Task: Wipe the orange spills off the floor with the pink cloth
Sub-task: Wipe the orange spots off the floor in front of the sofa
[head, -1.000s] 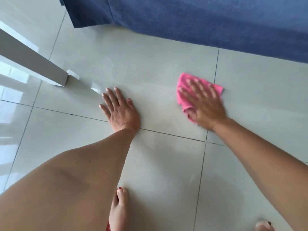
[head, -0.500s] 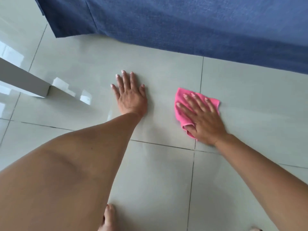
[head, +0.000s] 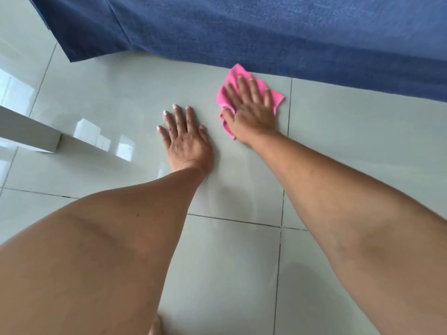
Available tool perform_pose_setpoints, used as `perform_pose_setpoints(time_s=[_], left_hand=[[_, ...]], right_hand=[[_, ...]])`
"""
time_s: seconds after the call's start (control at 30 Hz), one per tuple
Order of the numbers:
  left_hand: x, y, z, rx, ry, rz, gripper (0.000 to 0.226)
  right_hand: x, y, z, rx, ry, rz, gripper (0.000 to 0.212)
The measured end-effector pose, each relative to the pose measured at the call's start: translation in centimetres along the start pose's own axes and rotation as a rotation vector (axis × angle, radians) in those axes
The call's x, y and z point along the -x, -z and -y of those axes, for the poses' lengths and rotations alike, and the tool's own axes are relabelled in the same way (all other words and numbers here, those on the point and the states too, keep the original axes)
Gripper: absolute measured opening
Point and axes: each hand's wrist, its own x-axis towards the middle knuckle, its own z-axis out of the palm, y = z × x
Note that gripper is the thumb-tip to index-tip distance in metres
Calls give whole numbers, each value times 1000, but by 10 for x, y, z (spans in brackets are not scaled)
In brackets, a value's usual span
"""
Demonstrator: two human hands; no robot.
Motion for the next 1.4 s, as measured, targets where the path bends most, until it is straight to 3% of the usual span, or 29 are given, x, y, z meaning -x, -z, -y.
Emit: perform_pose_setpoints(time_s=[0.17, 0.23, 0.3, 0.4, 0.5, 0.57, 0.63, 0.83, 1.0, 1.07, 1.2, 1.27, 1.33, 1.4], left_hand=[[1, 0, 0, 28, -3, -8, 59], [1, -1, 1, 22, -1, -9, 59], [2, -1, 1, 13, 4, -9, 59], [2, -2, 0, -2, 5, -14, 60], [1, -2, 0, -16, 10, -7, 60], [0, -2, -1, -23, 15, -2, 60], [1, -1, -1, -24, 15, 3, 60], [0, 0, -2, -12, 8, 3, 60], [2, 2, -1, -20, 8, 26, 60], [2, 2, -1, -25, 7, 32, 61], [2, 2, -1, -26, 4, 40, 61], [2, 2, -1, -26, -5, 39, 61], [1, 2, -1, -28, 0, 46, 61], [0, 2, -1, -44, 3, 55, 61]], right_hand=[[78, -17, -29, 130, 412, 58, 69], [111, -21, -74, 154, 412, 65, 71], [129, -18, -125, 131, 240, 43, 67], [124, -10, -177, 29, -168, 1, 63], [82, -1, -177, -120, -515, -49, 65], [51, 4, -156, -162, -571, -40, 69], [33, 4, -126, -142, -468, -32, 72], [61, -9, -37, 41, 76, 11, 73], [139, -28, -58, 116, 372, 35, 71], [153, -27, -91, 114, 297, 33, 68], [131, -23, -123, 52, -222, -6, 66], [108, -21, -109, -22, -386, -11, 66], [92, -19, -86, -53, -368, -14, 68], [89, -20, -60, -16, -220, -20, 71]])
